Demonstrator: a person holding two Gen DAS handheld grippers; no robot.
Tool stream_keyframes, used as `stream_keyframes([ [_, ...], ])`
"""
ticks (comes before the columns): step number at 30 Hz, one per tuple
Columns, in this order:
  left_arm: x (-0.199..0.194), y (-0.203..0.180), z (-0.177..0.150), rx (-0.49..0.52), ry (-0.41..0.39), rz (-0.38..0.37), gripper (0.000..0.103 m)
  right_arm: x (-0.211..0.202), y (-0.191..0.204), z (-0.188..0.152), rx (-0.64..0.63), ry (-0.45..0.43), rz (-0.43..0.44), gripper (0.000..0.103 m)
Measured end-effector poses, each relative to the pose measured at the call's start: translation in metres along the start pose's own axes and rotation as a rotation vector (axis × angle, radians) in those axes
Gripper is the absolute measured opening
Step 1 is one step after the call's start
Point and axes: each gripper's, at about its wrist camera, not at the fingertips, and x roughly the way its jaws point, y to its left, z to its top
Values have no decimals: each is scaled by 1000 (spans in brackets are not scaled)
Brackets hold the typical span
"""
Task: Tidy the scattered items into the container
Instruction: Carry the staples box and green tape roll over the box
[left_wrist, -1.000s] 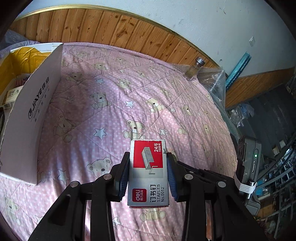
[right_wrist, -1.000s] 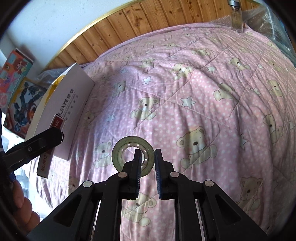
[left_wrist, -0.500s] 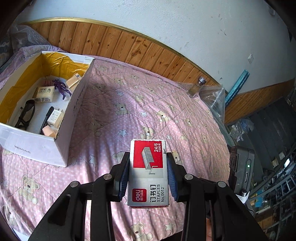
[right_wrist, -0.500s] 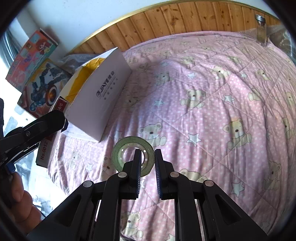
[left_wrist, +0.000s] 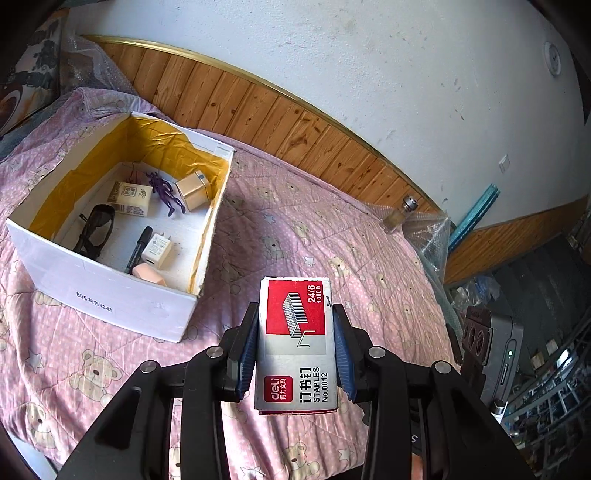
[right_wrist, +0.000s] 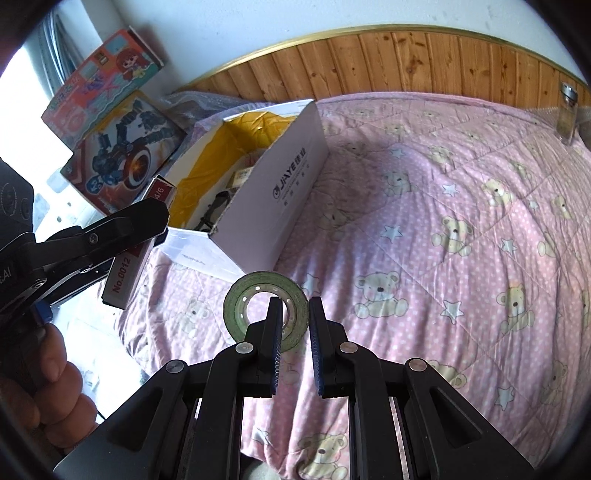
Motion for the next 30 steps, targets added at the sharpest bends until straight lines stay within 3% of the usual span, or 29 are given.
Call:
stream_keyframes([
  [19,-34,82,52,-164,-99,35,38,22,66,72,-129,-19,39,14],
  [30,-31,113,84,-227,-108,55,38,47,82,121,-189,-21,31,14],
])
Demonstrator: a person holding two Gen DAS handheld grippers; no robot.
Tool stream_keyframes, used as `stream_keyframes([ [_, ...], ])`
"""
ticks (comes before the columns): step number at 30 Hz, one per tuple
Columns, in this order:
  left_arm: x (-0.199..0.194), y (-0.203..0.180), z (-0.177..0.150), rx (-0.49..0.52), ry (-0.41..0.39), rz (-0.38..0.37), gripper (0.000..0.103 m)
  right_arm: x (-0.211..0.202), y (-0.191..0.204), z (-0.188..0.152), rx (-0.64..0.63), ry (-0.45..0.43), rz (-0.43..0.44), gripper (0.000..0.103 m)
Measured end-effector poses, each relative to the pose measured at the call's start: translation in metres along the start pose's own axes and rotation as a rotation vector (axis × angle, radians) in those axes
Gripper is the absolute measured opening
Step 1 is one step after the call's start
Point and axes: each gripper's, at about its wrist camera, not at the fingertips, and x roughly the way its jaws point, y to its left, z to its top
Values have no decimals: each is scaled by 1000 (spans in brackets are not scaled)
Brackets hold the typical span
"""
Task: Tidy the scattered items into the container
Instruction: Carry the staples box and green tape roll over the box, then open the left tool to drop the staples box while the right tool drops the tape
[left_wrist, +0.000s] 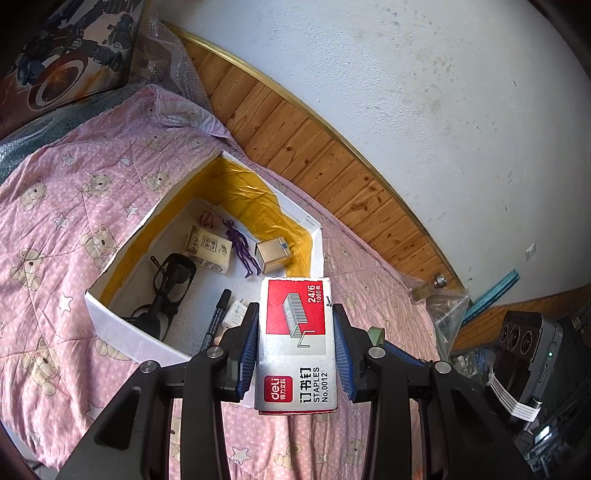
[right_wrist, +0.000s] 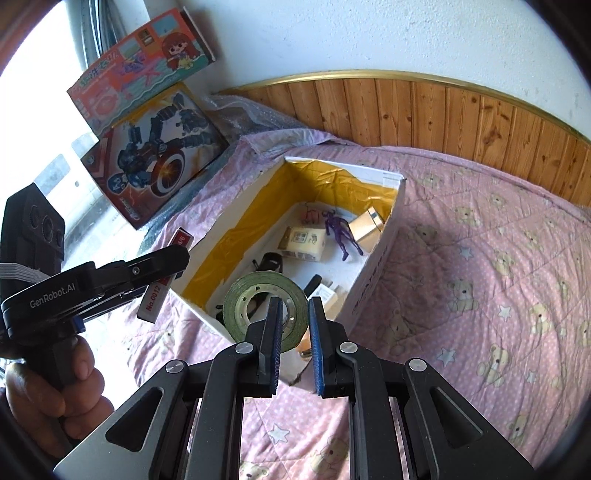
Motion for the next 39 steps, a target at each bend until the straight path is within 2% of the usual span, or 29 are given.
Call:
stream_keyframes([
  [14,46,14,30,-98,80,43,38,54,-15,51,-71,56,-73,14],
  [21,73,24,38,-160,141,83,38,99,-28,69,-100,131,-107,14],
  [31,100,33,48,-192,185,148,39,153,-44,94,-139,222,-146,15],
  [34,110,38,51,-196,204,170,39,165,-48,98,-139,243,-142,20],
  [35,112,42,51,-209,205,178,43,169,-50,99,-134,249,-147,34],
  [36,113,45,51,-219,206,182,46,170,-51,100,-128,245,-154,39],
  [37,113,48,51,-227,204,185,50,171,-53,100,-122,240,-157,40],
  [39,111,51,51,-233,200,190,50,172,-56,100,-111,243,-152,40],
])
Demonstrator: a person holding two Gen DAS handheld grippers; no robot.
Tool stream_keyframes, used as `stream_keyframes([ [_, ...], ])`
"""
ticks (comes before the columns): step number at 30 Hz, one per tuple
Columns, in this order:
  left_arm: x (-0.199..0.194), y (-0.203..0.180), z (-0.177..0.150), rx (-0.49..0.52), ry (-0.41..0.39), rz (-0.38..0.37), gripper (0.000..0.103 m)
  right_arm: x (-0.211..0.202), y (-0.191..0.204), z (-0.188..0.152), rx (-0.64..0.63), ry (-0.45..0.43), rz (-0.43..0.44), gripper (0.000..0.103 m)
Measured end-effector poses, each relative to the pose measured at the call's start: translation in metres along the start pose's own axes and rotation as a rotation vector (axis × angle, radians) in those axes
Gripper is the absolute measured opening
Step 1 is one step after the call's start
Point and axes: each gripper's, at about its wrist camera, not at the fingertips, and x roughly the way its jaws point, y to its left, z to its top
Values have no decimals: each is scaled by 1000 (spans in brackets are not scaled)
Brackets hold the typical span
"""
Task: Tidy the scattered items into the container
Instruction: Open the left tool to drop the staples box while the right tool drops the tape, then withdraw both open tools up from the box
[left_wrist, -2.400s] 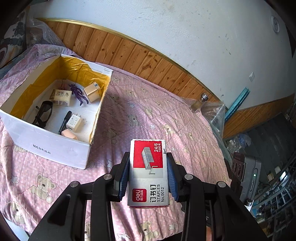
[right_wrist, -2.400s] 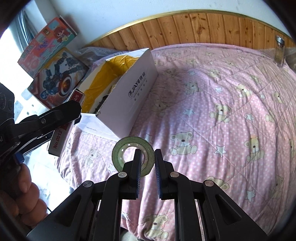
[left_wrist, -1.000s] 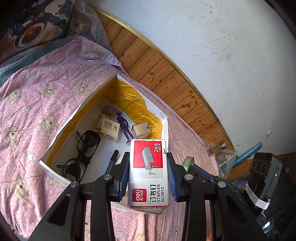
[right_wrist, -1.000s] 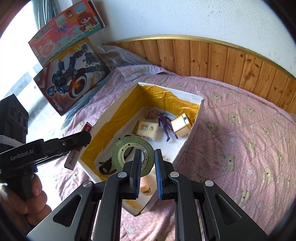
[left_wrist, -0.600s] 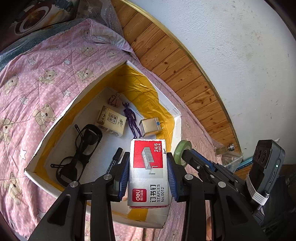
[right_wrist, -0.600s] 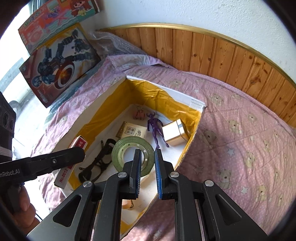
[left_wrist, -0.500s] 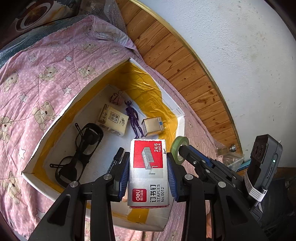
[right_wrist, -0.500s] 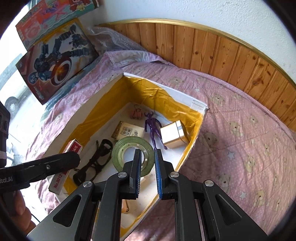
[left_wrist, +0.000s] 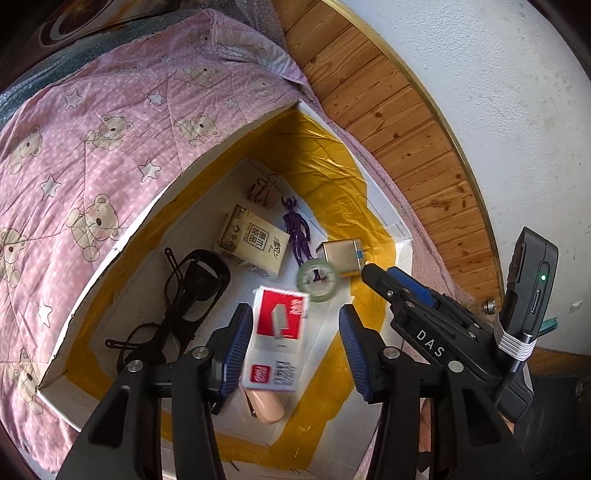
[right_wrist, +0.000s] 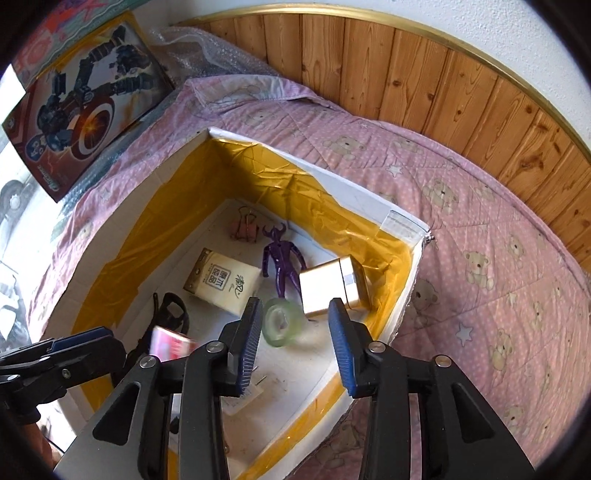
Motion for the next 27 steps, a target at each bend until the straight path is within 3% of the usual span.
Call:
stream_keyframes([
  [12,-3,-3,-14,15,18,-4,50,-7,0,-14,15,5,21,39],
  [27,-34,-33,-49,210,-82,104,50,-33,18,-49,-24,16,39,41],
])
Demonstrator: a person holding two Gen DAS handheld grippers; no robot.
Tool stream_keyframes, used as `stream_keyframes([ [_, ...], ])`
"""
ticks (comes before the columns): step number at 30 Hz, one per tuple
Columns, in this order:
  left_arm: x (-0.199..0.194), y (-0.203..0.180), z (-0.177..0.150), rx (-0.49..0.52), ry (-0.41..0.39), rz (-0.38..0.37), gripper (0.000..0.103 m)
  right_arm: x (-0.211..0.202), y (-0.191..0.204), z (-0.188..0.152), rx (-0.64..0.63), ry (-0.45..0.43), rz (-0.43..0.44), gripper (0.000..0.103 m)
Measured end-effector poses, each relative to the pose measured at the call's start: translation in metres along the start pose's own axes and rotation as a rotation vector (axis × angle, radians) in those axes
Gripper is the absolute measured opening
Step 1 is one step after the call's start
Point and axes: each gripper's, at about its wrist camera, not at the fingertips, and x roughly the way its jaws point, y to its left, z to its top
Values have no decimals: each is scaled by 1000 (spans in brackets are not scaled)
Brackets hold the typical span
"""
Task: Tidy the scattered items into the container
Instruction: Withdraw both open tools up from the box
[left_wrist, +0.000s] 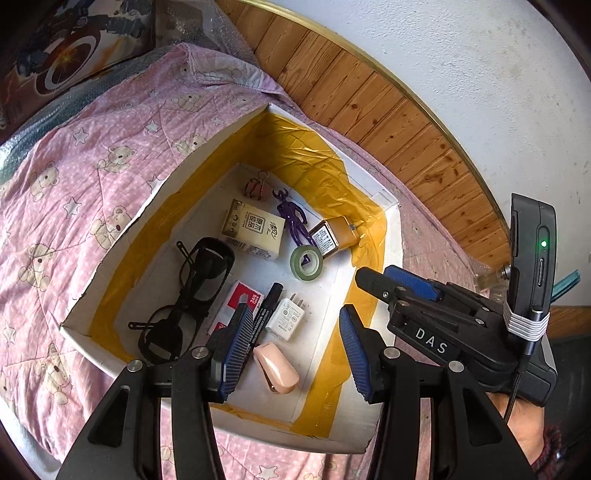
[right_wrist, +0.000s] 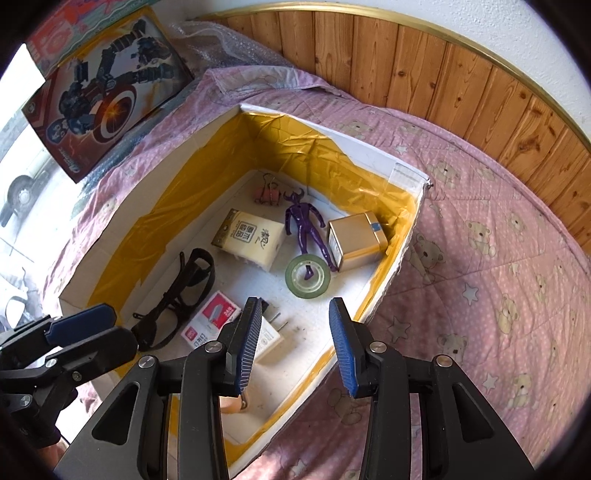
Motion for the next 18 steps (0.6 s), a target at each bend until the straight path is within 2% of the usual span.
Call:
stream_keyframes([
  [7,-25,-14,-15,134,-98,82,50,-16,19,-28,-33,-4,1,42],
  [14,-46,-22,-28,179,-147,80,51,-38,45,-57,-94,-19,-37,45],
  [18,-57,-27,-37,199,-168,73,51,-44,47,-69,-56,5,7,46],
])
